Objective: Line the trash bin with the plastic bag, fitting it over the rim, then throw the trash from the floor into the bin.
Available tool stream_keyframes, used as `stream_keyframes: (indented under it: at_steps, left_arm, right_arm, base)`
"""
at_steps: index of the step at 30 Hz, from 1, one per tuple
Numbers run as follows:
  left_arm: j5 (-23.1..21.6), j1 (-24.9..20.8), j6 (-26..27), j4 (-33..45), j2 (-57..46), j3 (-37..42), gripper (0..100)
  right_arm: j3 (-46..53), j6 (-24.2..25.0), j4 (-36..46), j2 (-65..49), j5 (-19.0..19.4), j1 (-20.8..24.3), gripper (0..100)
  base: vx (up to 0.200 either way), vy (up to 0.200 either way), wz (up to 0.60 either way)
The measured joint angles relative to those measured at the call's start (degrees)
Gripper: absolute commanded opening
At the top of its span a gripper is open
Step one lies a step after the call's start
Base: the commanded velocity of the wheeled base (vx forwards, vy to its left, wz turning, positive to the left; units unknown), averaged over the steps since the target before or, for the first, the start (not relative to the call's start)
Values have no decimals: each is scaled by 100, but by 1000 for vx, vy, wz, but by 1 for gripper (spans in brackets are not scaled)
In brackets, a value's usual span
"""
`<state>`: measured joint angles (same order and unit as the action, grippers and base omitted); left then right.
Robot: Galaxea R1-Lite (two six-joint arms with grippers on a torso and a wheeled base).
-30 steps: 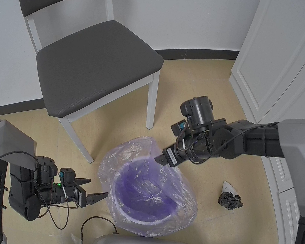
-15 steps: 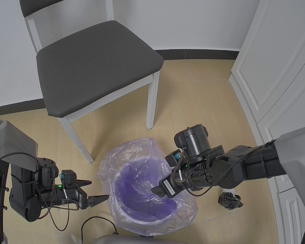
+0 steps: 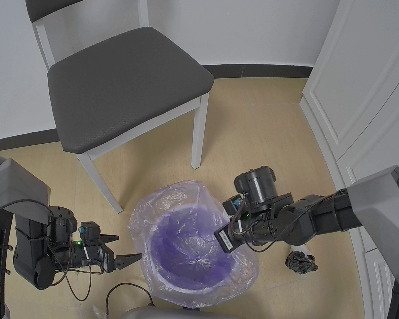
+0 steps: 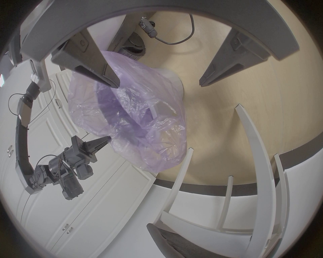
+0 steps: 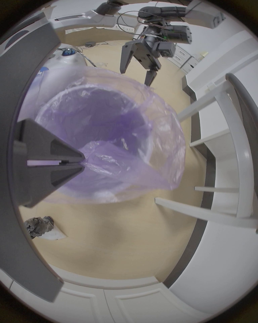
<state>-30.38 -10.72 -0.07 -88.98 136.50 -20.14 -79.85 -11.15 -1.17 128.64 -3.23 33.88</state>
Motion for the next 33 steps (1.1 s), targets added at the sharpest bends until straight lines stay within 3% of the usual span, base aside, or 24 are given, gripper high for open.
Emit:
stream_keyframes:
  at_steps: [20,32,33]
  left_arm:
    - [172,-96,-17,0,254,-171,100]
    - [263,-129,-59,2,333,-244,100]
    - [282,-132,-61,0,333,-246,100]
  right_arm:
    - [-1113,-4,-13,124,-90,-717,0]
    - [-1130,-12,-20,373,-148,-660,0]
    - [-1165,-15,-30,446,-189,-642,100]
  base:
    - [0,0,0]
    - [0,0,0]
    - [0,0,0]
